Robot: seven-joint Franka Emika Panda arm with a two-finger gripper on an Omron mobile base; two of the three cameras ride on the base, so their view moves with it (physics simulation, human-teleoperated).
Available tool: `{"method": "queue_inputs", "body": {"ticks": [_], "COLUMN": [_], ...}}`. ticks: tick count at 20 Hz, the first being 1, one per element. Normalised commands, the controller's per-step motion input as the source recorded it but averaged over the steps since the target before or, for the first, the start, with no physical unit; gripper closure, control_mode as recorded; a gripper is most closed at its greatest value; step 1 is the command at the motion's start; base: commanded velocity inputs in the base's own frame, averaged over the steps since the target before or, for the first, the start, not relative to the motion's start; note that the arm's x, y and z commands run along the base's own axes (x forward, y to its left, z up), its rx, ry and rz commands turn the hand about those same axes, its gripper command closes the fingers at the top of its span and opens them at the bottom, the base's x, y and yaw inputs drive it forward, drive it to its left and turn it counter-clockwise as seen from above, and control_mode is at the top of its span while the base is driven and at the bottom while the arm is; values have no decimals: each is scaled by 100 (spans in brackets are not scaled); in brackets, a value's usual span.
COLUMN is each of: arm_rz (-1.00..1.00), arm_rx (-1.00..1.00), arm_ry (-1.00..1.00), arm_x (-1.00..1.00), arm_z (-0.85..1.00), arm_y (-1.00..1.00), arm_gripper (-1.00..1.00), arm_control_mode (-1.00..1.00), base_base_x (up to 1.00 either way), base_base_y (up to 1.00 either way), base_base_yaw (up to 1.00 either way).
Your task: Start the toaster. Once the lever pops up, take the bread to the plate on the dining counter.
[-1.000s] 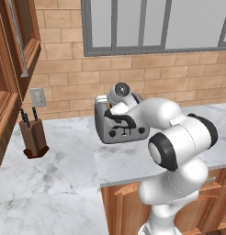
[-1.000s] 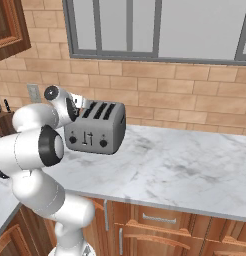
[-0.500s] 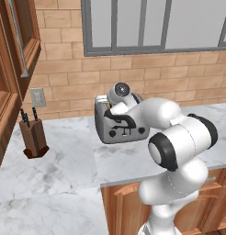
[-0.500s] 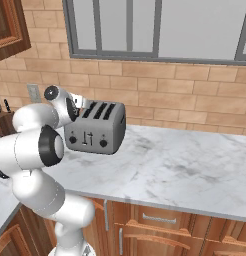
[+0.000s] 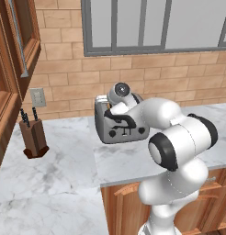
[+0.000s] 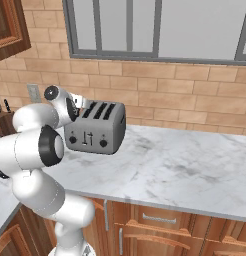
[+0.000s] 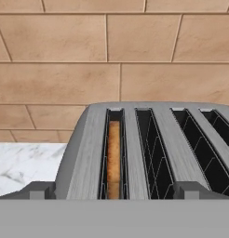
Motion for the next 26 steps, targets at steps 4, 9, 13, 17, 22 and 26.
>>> {"method": "queue_inputs", "body": {"ticks": [4,9,13,17,22,26], "arm_rz": [0,0,0,0,0,0], "arm_rx": [0,0,0,0,0,0], "arm_ry": [0,0,0,0,0,0], "arm_x": [0,0,0,0,0,0], "arm_z": [0,0,0,0,0,0], "arm_y": [0,0,0,0,0,0], "arm_gripper": [-100,-100,-100,-100,-100,-100], "arm_control_mode": [-100,-100,-100,-100,-100,-100], "base_base_x": [0,0,0,0,0,0], "base_base_y": [0,0,0,0,0,0], "base_base_yaw": [0,0,0,0,0,0]}}
